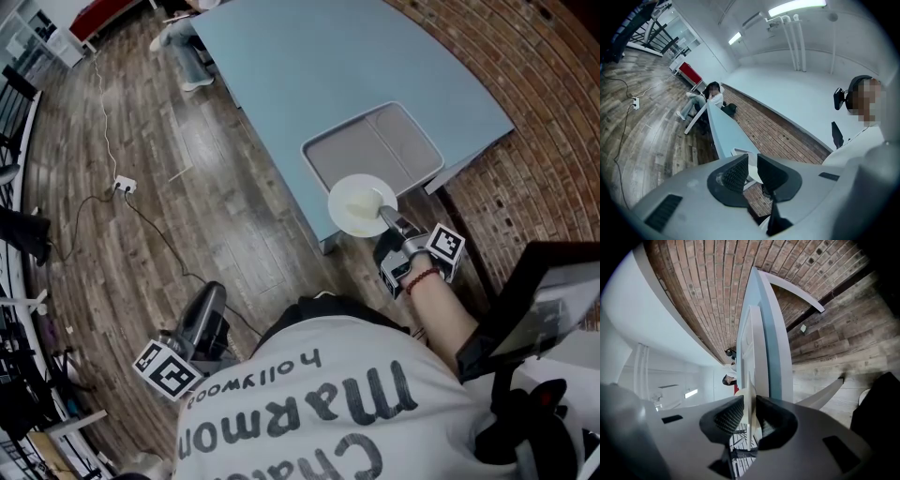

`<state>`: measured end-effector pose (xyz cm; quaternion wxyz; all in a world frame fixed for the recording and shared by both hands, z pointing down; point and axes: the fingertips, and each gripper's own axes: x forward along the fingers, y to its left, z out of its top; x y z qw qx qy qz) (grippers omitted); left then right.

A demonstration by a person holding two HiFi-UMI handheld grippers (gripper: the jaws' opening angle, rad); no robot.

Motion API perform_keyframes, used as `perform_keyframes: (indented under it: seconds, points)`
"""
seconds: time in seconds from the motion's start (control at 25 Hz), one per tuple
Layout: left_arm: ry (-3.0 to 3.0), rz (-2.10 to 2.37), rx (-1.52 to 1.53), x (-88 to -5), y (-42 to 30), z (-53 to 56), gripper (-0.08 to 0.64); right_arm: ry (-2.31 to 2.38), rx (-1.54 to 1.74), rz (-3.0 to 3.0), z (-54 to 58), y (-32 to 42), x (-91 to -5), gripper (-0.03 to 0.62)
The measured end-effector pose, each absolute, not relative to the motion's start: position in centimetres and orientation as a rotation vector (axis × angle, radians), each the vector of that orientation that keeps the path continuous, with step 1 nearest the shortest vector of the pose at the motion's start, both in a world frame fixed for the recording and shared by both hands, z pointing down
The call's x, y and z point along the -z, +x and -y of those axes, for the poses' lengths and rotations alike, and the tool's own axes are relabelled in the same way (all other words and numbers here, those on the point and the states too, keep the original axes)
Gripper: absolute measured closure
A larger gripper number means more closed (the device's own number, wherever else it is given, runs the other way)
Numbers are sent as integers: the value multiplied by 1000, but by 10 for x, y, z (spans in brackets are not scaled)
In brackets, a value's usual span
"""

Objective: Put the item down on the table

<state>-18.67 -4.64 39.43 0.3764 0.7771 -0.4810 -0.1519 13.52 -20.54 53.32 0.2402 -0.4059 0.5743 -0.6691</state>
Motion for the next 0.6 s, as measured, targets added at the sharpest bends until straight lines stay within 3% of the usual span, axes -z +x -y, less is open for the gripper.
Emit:
perform_keyframes:
  seconds: [0.6]
  points:
    - [1975, 1245, 397, -393, -190, 43, 497, -1129, 1835, -1569, 208, 132, -531, 520]
